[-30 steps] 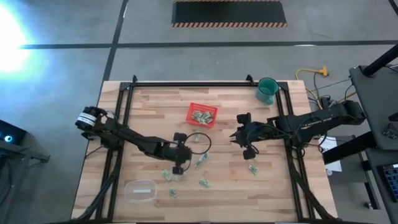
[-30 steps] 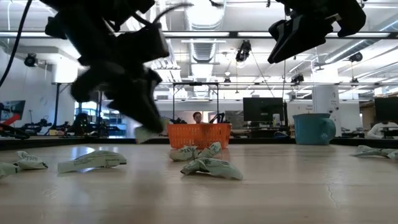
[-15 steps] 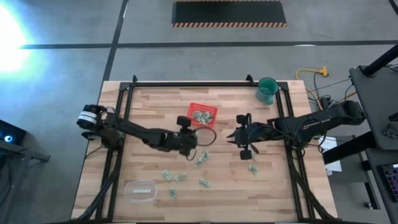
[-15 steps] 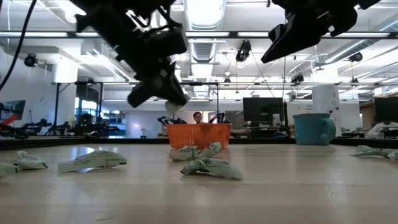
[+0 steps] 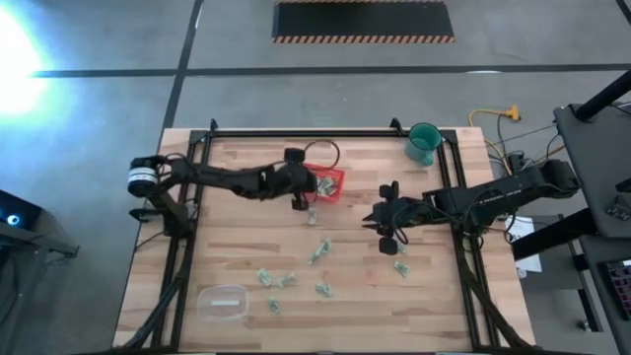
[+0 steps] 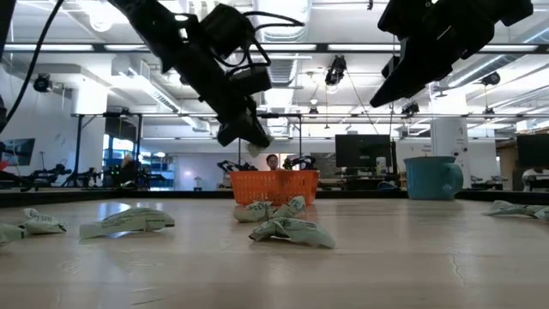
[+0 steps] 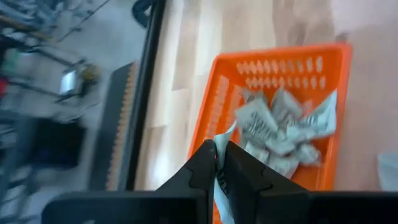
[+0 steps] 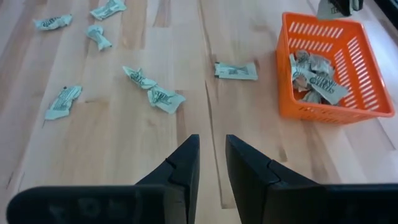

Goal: Pick and place items into bin
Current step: Put the stevia packet into the orange bin

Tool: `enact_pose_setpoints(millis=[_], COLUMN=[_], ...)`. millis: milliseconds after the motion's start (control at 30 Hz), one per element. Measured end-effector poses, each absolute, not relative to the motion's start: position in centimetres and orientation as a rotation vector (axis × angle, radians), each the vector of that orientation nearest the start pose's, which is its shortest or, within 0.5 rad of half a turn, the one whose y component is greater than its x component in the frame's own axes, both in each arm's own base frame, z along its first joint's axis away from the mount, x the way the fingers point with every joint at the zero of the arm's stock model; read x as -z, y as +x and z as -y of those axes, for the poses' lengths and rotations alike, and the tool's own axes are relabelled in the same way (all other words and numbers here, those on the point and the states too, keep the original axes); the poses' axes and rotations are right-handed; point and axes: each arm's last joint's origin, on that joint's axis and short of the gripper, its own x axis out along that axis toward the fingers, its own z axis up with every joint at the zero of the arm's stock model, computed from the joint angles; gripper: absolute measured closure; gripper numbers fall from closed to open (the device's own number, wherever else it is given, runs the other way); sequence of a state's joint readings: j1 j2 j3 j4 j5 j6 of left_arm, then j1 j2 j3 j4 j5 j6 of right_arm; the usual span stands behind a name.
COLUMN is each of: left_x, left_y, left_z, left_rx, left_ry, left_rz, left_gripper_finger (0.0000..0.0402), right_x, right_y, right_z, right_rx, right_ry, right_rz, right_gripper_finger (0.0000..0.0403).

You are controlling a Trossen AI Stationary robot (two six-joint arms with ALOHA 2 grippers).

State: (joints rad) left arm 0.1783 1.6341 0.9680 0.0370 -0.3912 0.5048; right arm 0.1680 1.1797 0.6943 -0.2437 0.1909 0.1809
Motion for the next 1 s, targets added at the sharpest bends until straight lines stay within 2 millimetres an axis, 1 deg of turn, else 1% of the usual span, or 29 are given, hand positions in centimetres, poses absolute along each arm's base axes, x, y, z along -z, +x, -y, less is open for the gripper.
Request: enact_pose_setpoints(millis=[67,167,300,367,433,533,733,867,1000], left_x=[-20.7,-20.6,-20.4,-20.4,-20.5,-20.6,-20.5,-20.6,-20.5], left_y=[33.4,33.3,33.2,33.2,33.2,33.3,33.3,33.3,33.4], left_z=[-8.0,-8.6,-8.7,-8.6,-8.6,-8.6,-8.6,-8.4,-7.4], left_rx=[-0.354,-0.368,-0.355,-0.348,-0.347,-0.349,-0.358,-0.36,-0.324], left_ry=[0.5,0.457,0.469,0.472,0.473,0.472,0.449,0.425,0.433], left_rz=[-0.741,-0.739,-0.749,-0.747,-0.744,-0.738,-0.732,-0.725,-0.738], left_gripper_finger=[0.0389,0.0388,0.0388,0.0381,0.0366,0.0334,0.0272,0.0255,0.0253], right_x=[-22.2,-22.1,-22.1,-22.1,-22.1,-22.0,-21.0,-20.1,-19.5], right_y=[23.3,23.4,23.4,23.4,23.4,23.3,22.9,22.7,22.8], right_z=[-3.4,-3.4,-3.4,-3.4,-3.4,-3.4,-3.4,-3.7,-4.1], right_rx=[0.089,0.089,0.089,0.088,0.088,0.083,0.076,-0.037,-0.197], right_ry=[0.05,0.055,0.055,0.053,0.053,0.053,0.048,0.092,0.089], right_rz=[-0.709,-0.702,-0.698,-0.698,-0.699,-0.702,-0.733,-0.73,-0.598], right_gripper_finger=[0.0335,0.0335,0.0335,0.0335,0.0335,0.0335,0.0335,0.0335,0.0335])
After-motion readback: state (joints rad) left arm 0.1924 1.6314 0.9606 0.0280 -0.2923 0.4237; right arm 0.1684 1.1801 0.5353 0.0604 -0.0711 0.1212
